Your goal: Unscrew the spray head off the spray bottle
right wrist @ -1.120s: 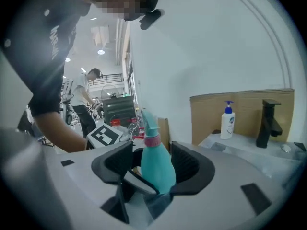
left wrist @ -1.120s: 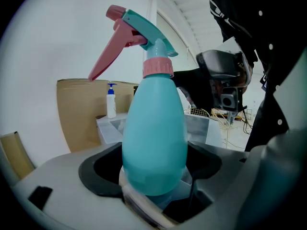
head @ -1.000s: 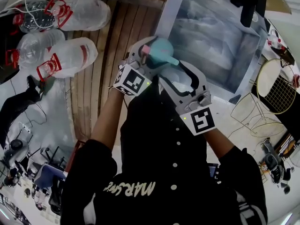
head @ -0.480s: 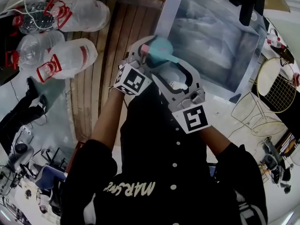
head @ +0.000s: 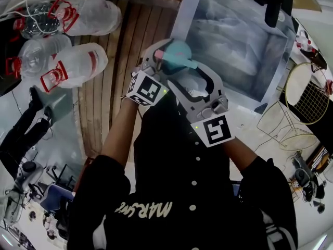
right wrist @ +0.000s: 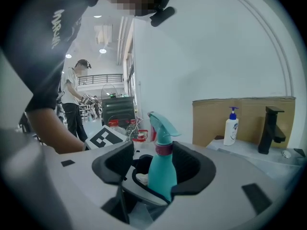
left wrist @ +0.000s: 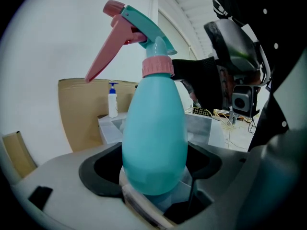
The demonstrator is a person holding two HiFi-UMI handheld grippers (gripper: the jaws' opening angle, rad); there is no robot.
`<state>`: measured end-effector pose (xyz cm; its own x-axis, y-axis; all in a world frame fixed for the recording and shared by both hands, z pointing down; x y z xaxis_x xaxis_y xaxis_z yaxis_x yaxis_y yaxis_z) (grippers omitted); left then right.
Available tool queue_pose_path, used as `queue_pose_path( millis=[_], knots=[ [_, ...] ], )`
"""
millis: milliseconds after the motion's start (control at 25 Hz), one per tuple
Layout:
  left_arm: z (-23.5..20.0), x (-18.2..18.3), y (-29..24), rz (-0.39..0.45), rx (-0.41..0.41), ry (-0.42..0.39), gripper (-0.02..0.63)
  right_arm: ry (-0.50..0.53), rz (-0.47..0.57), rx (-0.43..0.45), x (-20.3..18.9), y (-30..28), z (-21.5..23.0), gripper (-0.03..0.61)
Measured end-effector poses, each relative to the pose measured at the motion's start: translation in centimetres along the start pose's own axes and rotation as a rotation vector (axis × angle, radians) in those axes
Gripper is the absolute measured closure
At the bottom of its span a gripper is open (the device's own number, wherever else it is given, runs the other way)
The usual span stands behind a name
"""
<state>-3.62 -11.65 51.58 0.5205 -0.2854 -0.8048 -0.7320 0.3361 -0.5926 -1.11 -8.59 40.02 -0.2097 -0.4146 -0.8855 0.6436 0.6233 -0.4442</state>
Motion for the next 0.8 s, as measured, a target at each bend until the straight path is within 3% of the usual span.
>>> queue_pose_path(
  millis=[200,520,800],
  knots=[
    [-0.1,0.1,-0.1,-0.012,0.003,-0.001,0.218,0.033,-0.011,0.012,0.1,-0.3,0.3,0.321],
    [0.0,0.1,-0.1,-0.014,0.002,-0.001,0.218,0.170,-0.090,0.055,-0.2,-1.4,0.5,0.314],
    [-0.1,0.2,-0.2,-0.014,-0.004,-0.005,0.218,0.204,-0.066,0.127,-0.5,-1.6,1.1,0.314]
  ],
)
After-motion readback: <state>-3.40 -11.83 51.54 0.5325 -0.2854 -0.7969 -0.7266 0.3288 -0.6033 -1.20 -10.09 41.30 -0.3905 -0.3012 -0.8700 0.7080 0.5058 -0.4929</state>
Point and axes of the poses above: the fingertips, and each gripper's own axes: y backward along the fingers, z to its right, x out of its top, the point moved 4 cm from there along y, backward along the fingers, and after that the axes turned 11 degrees about -z, right-handed, at the moved point
